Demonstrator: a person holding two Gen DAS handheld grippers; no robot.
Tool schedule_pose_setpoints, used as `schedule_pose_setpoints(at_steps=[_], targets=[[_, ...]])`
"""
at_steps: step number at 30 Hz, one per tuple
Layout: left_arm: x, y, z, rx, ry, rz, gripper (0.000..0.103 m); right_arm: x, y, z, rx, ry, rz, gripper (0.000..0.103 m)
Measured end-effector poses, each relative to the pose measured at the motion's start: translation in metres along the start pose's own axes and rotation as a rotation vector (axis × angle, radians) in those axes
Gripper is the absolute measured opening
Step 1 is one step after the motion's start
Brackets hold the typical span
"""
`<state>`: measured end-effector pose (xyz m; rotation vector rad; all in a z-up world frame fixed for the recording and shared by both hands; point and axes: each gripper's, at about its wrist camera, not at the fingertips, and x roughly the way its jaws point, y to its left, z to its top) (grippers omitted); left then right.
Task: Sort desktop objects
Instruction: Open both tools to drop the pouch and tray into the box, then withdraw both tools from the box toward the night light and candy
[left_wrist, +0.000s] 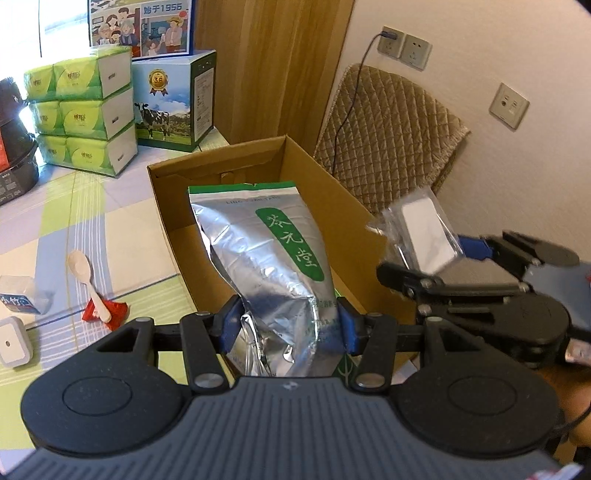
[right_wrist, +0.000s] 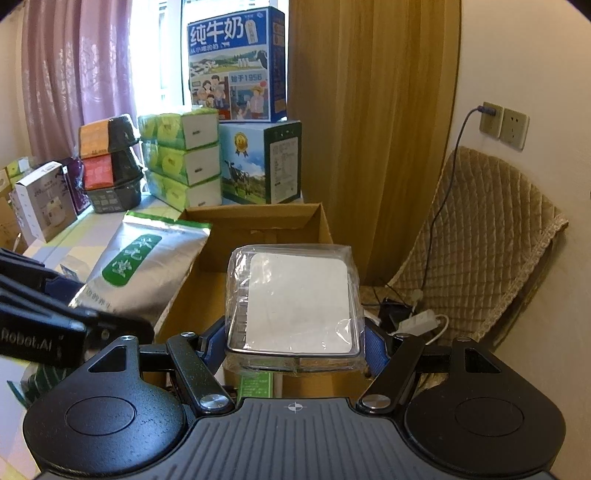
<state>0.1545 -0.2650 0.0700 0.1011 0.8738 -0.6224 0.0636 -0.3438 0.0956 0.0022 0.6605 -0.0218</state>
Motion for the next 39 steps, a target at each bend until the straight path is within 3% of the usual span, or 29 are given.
schedule_pose_setpoints(at_steps=[7,19,21,22,26,39], targets=[[0.003,0.014,0.007,-0.013,-0.03,0.001,0.047,0.01,-0.001,-0.004,0.005,0.018,-0.004,0.069],[-0.02,0.04,-0.029,-0.086,-0.032,0.03,0.051,0.02,0.018,-0.002,0.008,0.019,0.062,0.069],[-0.023,0.043,-0.034,-0.093,-0.031,0.035,0.054,0.021,0.02,0.0,0.007,0.016,0.068,0.085],[-0.025,0.044,-0.036,-0.094,-0.031,0.041,0.058,0.019,0.021,0.0,0.004,0.005,0.058,0.088],[-0.035,0.049,-0.049,-0.11,-0.044,0.063,0.072,0.007,0.023,-0.005,0.021,-0.007,0.06,0.089],[-0.088,0.075,-0.103,-0.176,-0.062,0.149,0.096,-0.048,0.064,-0.041,0.069,0.005,0.12,0.101]])
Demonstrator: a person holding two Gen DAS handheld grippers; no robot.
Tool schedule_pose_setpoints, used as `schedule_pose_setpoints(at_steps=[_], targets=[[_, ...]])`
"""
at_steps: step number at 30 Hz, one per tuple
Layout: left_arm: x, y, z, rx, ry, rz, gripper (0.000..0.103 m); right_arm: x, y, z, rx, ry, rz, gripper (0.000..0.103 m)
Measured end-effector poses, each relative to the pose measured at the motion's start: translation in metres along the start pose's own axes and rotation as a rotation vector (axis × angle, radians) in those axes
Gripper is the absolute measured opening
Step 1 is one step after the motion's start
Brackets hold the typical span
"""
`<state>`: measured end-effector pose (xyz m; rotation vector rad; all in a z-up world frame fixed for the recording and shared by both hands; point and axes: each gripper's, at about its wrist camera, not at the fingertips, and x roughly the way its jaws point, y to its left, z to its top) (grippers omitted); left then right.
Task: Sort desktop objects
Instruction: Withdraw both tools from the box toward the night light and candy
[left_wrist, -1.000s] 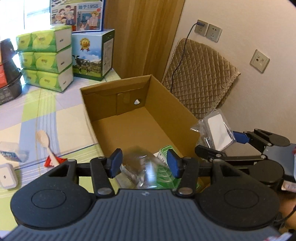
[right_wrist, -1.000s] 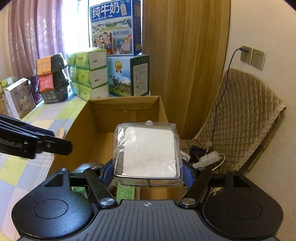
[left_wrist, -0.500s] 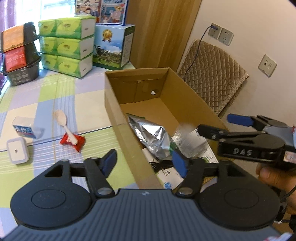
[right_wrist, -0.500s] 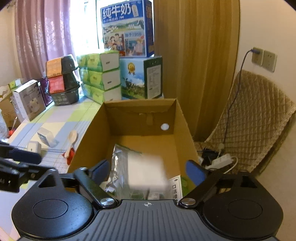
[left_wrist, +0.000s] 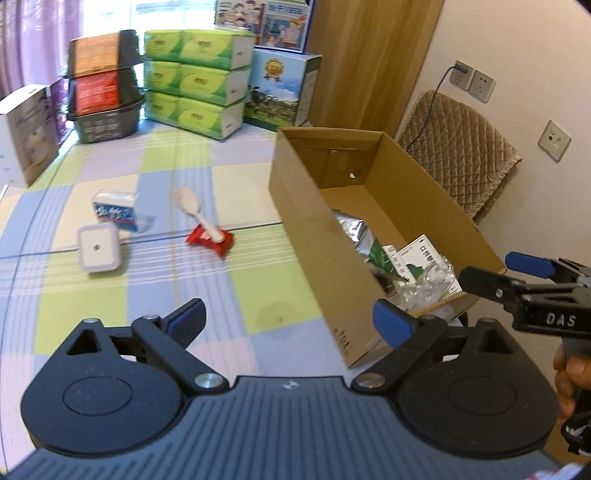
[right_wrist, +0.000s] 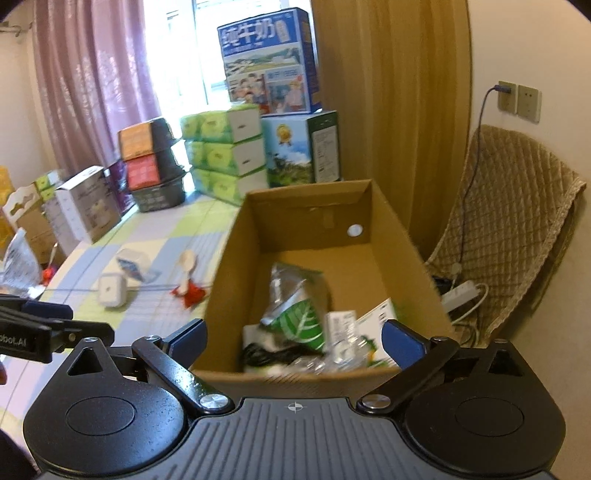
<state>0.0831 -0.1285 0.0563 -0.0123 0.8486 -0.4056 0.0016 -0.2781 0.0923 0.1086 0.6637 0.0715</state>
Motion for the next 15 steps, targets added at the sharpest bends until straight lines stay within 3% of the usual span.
schedule_pose_setpoints(at_steps=[5,15], targets=[[-0.018,0.014,-0.017,-0.017,-0.011,0.033,0.101,-0.009,0.024,-0.01,-0.008,0.042,0.035,0.101],[-0.042,0.046,-0.047,-0.041,-0.006,0.116,0.101,-0.016,0.07,-0.024,-0.065,0.075,0.091,0.101]])
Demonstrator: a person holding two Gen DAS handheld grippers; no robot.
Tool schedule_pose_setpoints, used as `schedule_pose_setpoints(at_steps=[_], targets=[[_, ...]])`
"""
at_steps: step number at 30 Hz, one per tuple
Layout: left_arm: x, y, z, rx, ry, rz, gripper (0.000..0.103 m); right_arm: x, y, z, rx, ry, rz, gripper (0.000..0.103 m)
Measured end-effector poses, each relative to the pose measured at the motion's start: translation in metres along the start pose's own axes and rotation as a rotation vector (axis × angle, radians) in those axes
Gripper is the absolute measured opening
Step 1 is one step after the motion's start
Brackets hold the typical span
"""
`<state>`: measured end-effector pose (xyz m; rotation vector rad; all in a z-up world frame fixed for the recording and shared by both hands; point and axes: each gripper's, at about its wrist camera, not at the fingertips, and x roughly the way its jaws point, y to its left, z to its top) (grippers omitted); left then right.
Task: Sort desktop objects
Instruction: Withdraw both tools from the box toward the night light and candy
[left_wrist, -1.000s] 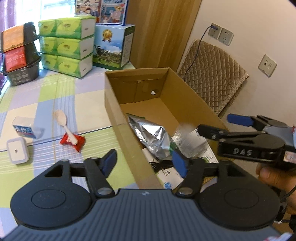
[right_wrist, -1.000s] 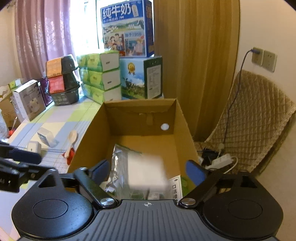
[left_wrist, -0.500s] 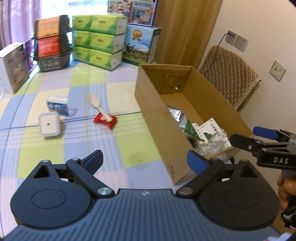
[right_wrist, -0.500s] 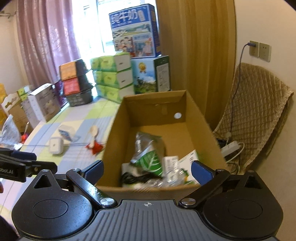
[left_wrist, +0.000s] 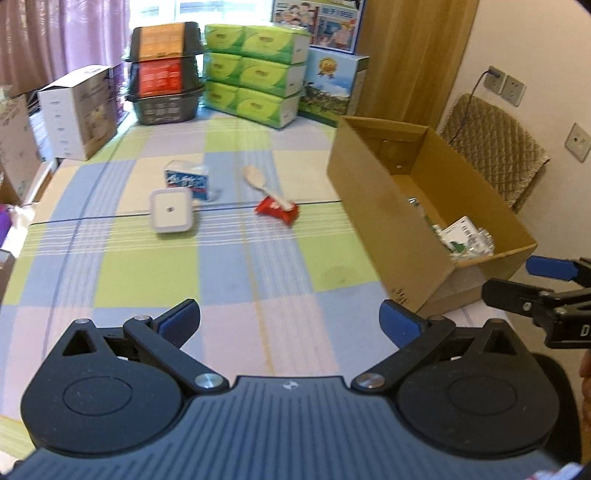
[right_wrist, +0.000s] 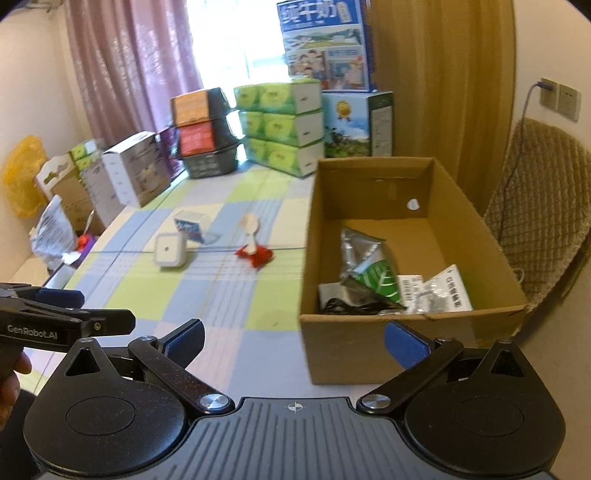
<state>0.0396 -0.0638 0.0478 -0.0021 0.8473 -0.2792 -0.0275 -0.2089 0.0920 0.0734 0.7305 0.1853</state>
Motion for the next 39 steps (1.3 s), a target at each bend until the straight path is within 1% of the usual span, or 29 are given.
schedule_pose_setpoints(at_steps=[13,17,22,31,39], targets=[[-0.018,0.041,-0.014,-0.062,-0.013,0.063,0.102,0.012,0.042,-0.008,-0.053,0.031,0.07,0.101],[-0.019,0.054,-0.014,-0.076,-0.014,0.087,0.102,0.017,0.052,-0.01,-0.068,0.038,0.092,0.101],[-0.018,0.07,-0.011,-0.093,-0.017,0.118,0.102,0.024,0.057,-0.012,-0.079,0.043,0.097,0.101],[-0.005,0.093,-0.005,-0.11,-0.009,0.147,0.102,0.045,0.073,-0.007,-0.111,0.049,0.124,0.101],[0.028,0.116,0.009,-0.118,-0.007,0.162,0.102,0.084,0.088,-0.001,-0.159,0.031,0.116,0.101]])
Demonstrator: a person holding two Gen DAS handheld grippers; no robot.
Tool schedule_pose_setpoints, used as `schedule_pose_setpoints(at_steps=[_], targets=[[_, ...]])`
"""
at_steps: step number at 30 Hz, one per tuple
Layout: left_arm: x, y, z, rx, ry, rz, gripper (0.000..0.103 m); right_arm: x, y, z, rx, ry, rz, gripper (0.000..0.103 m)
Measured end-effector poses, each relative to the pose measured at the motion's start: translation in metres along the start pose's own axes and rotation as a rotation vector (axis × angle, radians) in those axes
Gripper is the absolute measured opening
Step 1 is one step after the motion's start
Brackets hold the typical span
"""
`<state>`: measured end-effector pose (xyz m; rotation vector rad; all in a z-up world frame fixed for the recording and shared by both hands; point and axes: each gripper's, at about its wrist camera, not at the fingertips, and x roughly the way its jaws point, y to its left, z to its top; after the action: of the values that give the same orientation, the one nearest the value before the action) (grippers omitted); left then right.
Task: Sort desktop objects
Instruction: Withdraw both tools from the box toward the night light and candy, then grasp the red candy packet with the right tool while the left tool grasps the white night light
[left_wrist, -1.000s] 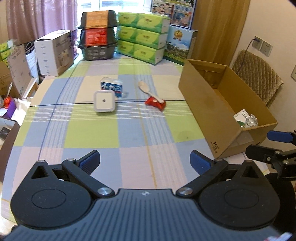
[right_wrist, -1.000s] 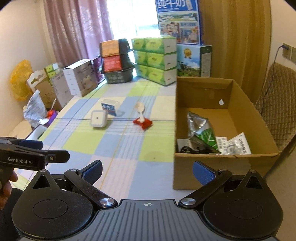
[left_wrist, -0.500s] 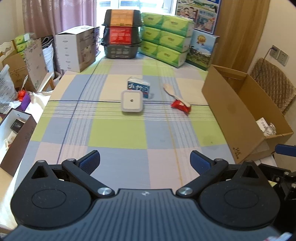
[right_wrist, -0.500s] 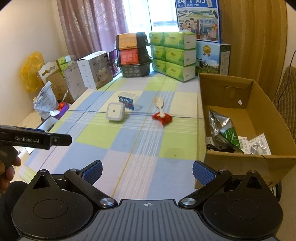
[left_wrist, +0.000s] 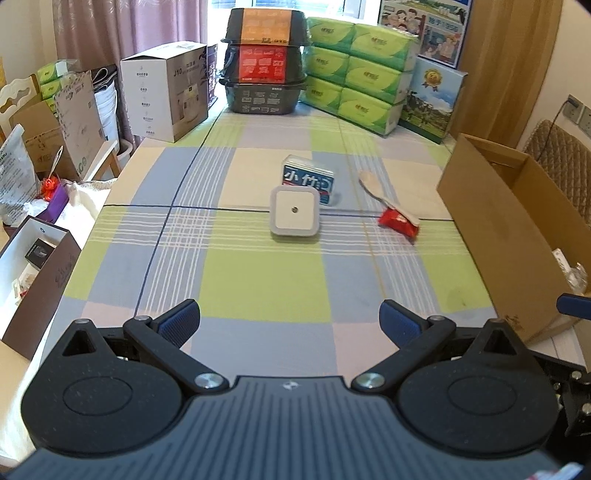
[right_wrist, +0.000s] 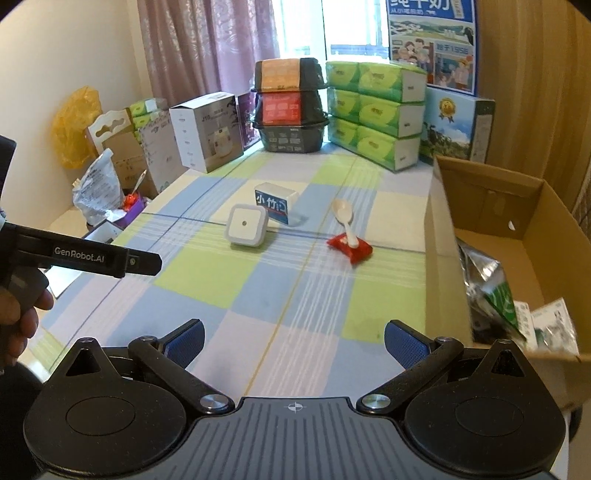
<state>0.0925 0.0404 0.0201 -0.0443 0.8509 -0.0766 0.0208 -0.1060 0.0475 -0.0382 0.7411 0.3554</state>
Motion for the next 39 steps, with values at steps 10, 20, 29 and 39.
schedule_pose_setpoints(at_steps=[10,20,29,39], targets=[[0.074,0.02,0.02,0.0,0.025,0.02,0.102,0.082,-0.005,0.015,-0.033,0.025,-0.046,0.101],[0.131,0.02,0.04,-0.003,0.02,-0.056,0.101,0.159,-0.036,0.036,-0.017,0.04,-0.118,0.088],[0.163,0.015,0.053,0.025,0.003,-0.057,0.101,0.213,-0.066,0.052,-0.026,0.06,-0.176,0.083],[0.187,0.001,0.063,0.065,-0.019,-0.075,0.093,0.239,-0.085,0.055,-0.012,0.042,-0.17,0.077]])
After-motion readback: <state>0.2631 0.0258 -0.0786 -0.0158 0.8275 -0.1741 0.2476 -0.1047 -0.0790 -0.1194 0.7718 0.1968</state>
